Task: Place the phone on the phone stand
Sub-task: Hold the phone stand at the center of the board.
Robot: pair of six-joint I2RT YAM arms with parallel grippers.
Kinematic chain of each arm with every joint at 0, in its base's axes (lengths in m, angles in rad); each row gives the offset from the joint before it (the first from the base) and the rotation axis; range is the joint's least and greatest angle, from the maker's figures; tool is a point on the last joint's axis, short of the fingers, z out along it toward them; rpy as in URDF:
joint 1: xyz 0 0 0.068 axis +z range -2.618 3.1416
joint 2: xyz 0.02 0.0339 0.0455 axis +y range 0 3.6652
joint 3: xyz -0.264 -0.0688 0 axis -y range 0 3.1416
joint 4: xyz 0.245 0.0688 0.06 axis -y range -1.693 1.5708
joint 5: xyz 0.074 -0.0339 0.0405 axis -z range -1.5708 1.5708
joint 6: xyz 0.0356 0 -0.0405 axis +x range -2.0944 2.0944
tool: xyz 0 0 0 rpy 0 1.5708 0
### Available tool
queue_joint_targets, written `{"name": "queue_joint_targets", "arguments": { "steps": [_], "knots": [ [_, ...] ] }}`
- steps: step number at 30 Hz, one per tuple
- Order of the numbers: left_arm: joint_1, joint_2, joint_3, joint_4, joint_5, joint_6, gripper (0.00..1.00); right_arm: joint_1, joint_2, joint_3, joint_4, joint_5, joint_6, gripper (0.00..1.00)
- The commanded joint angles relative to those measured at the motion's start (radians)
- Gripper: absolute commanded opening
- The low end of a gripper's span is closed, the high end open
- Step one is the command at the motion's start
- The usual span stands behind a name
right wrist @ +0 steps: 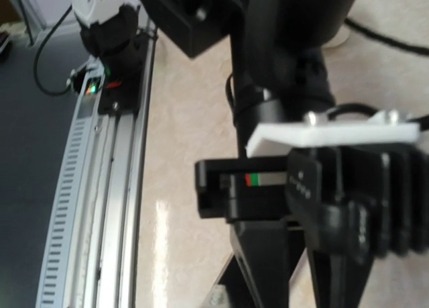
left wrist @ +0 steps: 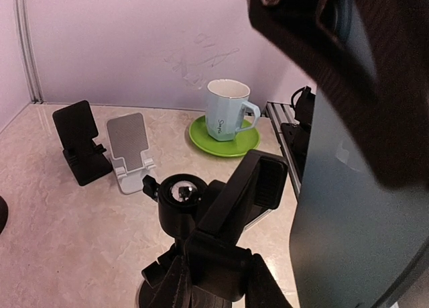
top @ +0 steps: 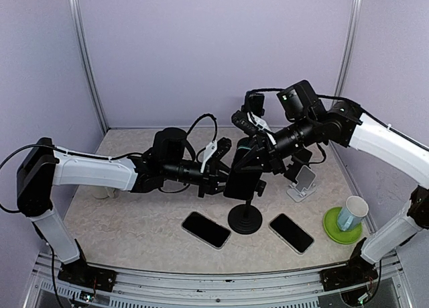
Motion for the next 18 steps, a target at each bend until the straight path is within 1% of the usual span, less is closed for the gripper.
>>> {"name": "queue_joint_targets", "arguments": {
  "steps": [1, 10, 18],
  "knots": [
    [-0.016, 0.008, 0.009, 0.046, 0.025, -0.012, 0.12, -0.006, 0.039, 0.058, -0.031, -0.069, -0.067, 0.00],
    [-0.015, -0.002, 0.003, 0.043, 0.027, -0.006, 0.12, -0.007, 0.083, 0.048, -0.052, -0.082, -0.150, 0.00],
    [-0.013, -0.016, -0.011, 0.043, 0.033, 0.002, 0.11, -0.012, 0.072, -0.018, -0.009, -0.054, -0.198, 0.00]
  ]
}}
